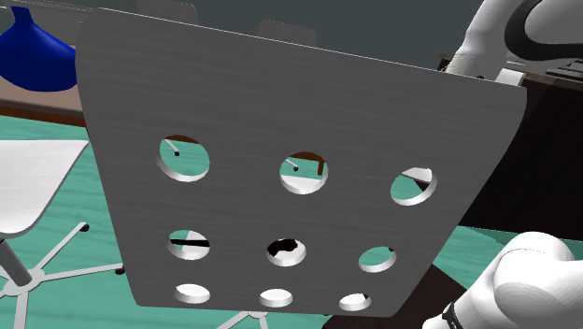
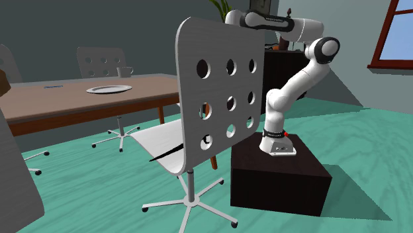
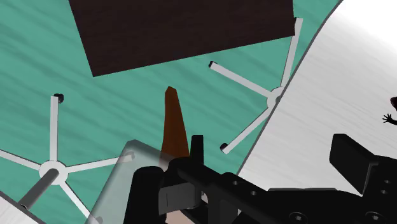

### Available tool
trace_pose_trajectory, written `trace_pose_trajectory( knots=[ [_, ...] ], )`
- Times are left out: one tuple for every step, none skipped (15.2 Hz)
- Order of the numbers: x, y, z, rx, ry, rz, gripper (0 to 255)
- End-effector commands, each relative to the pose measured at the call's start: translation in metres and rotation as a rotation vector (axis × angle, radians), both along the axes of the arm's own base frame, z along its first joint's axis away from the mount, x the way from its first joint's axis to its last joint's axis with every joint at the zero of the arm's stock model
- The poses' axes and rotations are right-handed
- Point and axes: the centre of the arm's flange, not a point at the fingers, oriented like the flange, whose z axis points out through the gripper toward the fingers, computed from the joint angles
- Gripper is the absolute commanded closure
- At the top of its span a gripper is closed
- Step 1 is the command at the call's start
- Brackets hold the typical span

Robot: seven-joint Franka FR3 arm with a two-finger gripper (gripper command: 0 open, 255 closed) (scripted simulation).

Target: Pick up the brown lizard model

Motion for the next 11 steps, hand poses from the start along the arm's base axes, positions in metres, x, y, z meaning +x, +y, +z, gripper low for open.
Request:
trace_pose_trajectory(
  knots=[
    [0.000,0.000,0.000,0.000,0.000,0.000,0],
    [0.009,0.011,-0.003,-0.006,0.007,0.014,0],
    [0.019,0.022,-0.007,-0.012,0.014,0.029,0],
    [0.028,0.033,-0.010,-0.018,0.022,0.043,0],
    [0.037,0.044,-0.014,-0.024,0.029,0.058,0],
    [0.046,0.055,-0.018,-0.030,0.036,0.072,0],
    [0.054,0.066,-0.021,-0.036,0.043,0.086,0],
    [0.063,0.078,-0.025,-0.042,0.050,0.101,0],
    [0.071,0.089,-0.030,-0.048,0.058,0.115,0],
    [0.079,0.101,-0.034,-0.054,0.065,0.130,0],
    [0.087,0.113,-0.038,-0.060,0.072,0.144,0]
  ],
)
